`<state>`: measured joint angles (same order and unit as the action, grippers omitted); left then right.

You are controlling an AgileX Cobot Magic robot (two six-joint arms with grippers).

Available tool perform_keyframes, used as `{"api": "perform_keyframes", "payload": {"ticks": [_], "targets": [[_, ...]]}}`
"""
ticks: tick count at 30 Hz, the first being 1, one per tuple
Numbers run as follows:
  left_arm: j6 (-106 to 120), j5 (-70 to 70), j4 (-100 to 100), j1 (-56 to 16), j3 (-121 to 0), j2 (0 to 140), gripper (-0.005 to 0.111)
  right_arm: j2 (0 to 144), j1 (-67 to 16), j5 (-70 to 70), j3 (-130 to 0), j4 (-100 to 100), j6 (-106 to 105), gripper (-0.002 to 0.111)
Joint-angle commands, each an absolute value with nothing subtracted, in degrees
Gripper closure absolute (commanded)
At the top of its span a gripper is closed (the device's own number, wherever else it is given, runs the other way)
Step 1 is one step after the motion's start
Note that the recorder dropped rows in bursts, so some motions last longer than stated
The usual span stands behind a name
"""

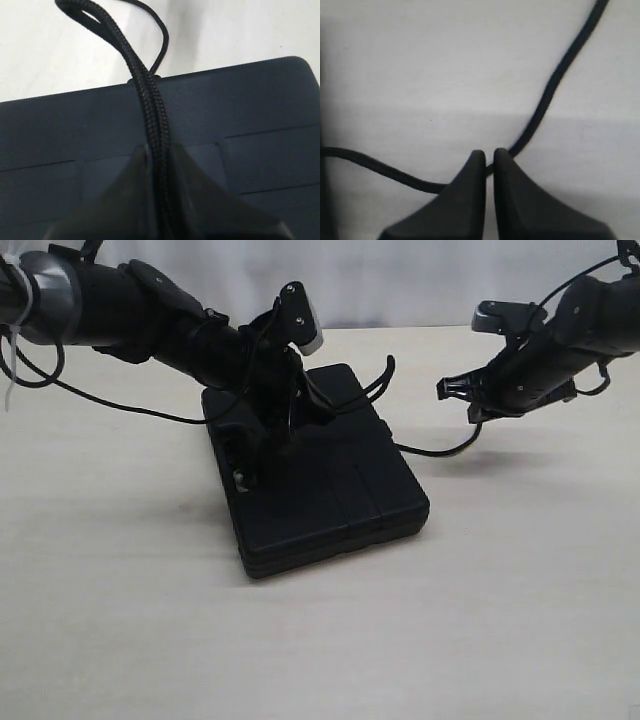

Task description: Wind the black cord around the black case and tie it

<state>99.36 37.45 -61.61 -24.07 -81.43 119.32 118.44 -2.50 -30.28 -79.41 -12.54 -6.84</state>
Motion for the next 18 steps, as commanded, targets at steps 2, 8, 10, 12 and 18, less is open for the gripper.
{"api": "perform_keyframes", "payload": {"ticks": [2, 8, 10, 12, 18], "targets": [[98.70, 37.16, -62.27, -24.28, -81.38, 119.00, 0.107, 118.95, 0.46, -31.85, -79.05, -13.00, -1.07, 0.072], [98.70, 37.16, -62.27, -24.28, -81.38, 119.00, 0.107, 124.01, 0.50, -32.17, -82.32, -13.13, 2.78, 0.067], [98.47, 37.15, -62.27, -24.28, -81.38, 119.00, 0.107, 127.73, 0.50, -35.59, -87.28, -13.31, 2.91, 0.067], [98.47, 37.03, -62.27, -24.28, -81.38, 119.00, 0.107, 130.55, 0.50, -39.05, -90.93, -12.75, 3.60, 0.067], [98.47, 36.53, -62.27, -24.28, -81.38, 119.00, 0.107, 134.22, -0.37, -42.61, -93.04, -12.87, -4.47, 0.103]]}}
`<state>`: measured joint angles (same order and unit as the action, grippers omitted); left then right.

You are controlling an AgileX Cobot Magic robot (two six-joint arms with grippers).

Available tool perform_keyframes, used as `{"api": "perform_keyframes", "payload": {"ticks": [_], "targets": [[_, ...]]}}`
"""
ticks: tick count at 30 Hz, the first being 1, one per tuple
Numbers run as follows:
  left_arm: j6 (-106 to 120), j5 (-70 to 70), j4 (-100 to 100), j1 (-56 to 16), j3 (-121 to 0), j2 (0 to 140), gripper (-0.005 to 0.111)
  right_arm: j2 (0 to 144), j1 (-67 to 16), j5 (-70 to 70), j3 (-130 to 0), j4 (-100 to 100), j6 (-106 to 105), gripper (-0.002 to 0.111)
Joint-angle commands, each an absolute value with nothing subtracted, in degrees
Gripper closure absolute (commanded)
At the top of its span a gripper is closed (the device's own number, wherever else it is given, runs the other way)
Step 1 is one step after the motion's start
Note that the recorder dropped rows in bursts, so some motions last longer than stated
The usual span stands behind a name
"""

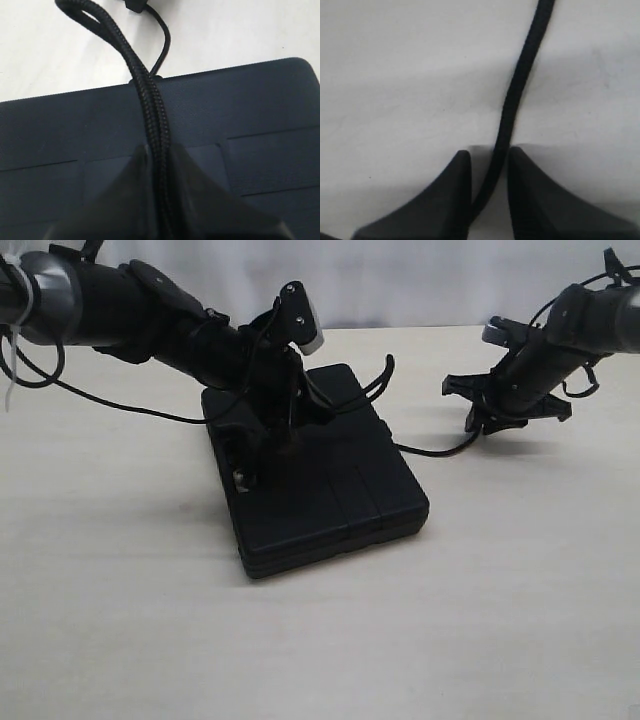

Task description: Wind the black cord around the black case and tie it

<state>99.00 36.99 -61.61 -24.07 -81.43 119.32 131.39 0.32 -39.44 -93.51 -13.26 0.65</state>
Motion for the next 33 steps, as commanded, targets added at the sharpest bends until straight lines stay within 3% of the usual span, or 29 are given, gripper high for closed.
{"api": "perform_keyframes", "payload": {"ticks": [1, 9, 17, 25, 33], "targets": [[98.47, 36.54, -62.14, -24.28, -81.38, 119.00, 0.107, 134.46, -0.72, -42.94, -93.04, -12.98, -6.15, 0.104], [98.47, 36.43, -62.14, -24.28, -81.38, 119.00, 0.107, 130.38, -6.35, -39.23, -91.29, -5.51, -10.35, 0.104], [98.47, 36.08, -62.14, -24.28, -81.38, 119.00, 0.107, 122.67, -8.14, -12.99, -76.40, -5.05, -8.29, 0.104], [98.47, 32.15, -63.61, -24.28, -81.38, 119.00, 0.107, 117.75, -10.32, 13.47, -60.41, -4.90, -22.51, 0.104], [98.98, 26.31, -67.12, -24.28, -81.38, 120.63, 0.107, 117.75, -10.76, 27.91, -50.08, 7.03, -23.32, 0.104]]}}
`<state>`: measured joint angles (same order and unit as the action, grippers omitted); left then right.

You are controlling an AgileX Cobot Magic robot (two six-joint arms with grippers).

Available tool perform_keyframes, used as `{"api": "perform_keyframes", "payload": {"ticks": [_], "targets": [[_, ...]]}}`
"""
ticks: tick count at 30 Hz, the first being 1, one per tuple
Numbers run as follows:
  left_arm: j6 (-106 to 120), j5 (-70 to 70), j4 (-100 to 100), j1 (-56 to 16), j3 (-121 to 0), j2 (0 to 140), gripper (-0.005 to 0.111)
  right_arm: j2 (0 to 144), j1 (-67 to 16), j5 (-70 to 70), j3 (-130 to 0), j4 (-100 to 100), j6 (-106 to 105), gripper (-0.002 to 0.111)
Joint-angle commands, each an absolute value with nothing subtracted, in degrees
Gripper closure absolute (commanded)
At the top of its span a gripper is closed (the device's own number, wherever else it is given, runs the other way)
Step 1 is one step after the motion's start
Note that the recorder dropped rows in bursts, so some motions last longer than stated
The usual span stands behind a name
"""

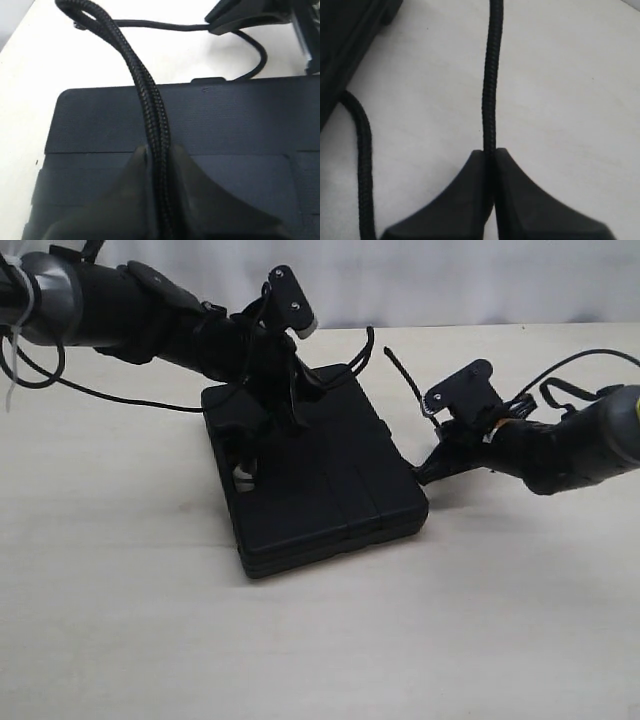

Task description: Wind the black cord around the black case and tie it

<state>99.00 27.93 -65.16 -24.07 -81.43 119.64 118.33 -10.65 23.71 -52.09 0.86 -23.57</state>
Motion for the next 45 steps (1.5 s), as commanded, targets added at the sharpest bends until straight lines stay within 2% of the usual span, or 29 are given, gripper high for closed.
{"api": "perform_keyframes", "payload": {"ticks": [1, 8, 15, 26, 45], "targets": [[98.98, 25.76, -67.12, -24.28, -81.38, 120.72, 0.107, 117.75, -10.76, 28.35, -49.60, 9.94, -23.16, 0.104], [99.12, 19.16, -67.12, -24.32, -81.38, 121.22, 0.107, 117.75, -10.76, 28.44, -48.22, 11.43, -24.60, 0.104], [101.33, 19.53, -66.90, -24.43, -81.38, 121.78, 0.107, 114.92, -10.76, 29.88, -48.22, 11.59, -23.56, 0.104], [102.33, 19.81, -67.11, -24.43, -81.38, 121.78, 0.107, 113.12, -10.76, 30.16, -46.50, 23.37, -20.72, 0.104], [102.57, 15.51, -67.11, -26.29, -81.38, 121.78, 0.107, 113.12, -10.66, 28.09, -46.62, 16.95, -28.89, 0.104]]}}
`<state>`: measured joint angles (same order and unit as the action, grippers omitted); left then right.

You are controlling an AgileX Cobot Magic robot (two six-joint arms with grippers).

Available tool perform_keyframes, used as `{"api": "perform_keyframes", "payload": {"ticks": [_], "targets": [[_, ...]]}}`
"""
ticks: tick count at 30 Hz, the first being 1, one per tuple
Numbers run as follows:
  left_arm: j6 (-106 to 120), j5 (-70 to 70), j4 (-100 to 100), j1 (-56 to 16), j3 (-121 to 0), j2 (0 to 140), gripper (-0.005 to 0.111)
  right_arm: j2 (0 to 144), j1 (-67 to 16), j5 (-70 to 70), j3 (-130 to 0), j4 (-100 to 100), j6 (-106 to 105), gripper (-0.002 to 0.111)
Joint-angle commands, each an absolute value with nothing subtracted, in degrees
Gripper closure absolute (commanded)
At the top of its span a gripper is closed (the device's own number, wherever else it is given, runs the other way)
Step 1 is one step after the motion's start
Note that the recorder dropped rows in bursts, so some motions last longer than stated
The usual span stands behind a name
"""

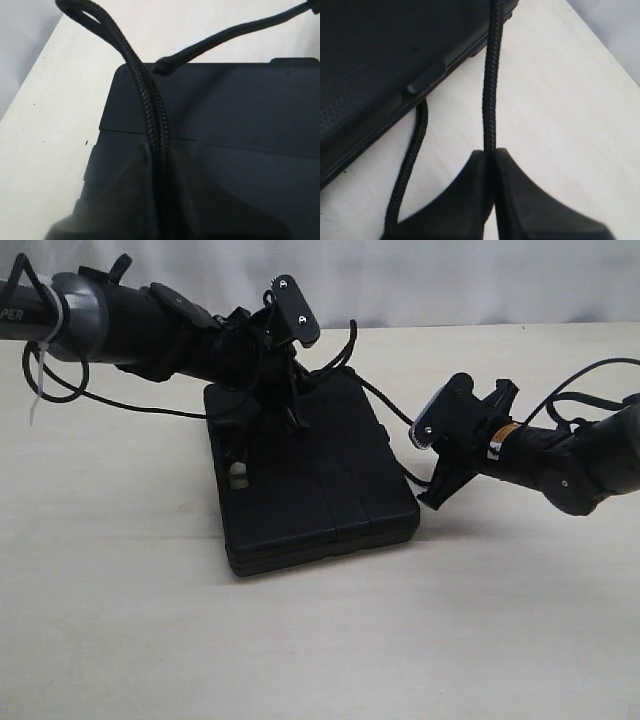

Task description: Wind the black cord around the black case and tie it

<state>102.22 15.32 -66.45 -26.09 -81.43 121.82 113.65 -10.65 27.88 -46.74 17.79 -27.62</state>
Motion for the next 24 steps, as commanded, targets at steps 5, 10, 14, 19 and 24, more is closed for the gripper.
{"api": "perform_keyframes", "payload": {"ticks": [5, 10, 14, 19, 24], "targets": [[104.38, 19.14, -67.00, -26.69, -81.38, 121.78, 0.107, 113.12, -10.66, 28.60, -46.62, 16.95, -28.89, 0.104], [106.89, 22.73, -67.11, -26.67, -81.38, 121.78, 0.107, 113.12, -10.66, 28.83, -46.62, 16.95, -28.89, 0.104], [108.05, 23.97, -67.11, -26.67, -81.38, 121.78, 0.107, 113.12, -10.66, 29.74, -46.62, 16.95, -28.77, 0.104], [110.17, 24.93, -66.76, -26.67, -81.38, 121.78, 0.107, 113.12, -10.76, 30.17, -46.62, 16.95, -28.77, 0.104], [113.32, 24.79, -66.73, -26.67, -81.38, 121.78, 0.107, 113.12, -10.76, 30.34, -46.62, 17.63, -28.77, 0.104]]}}
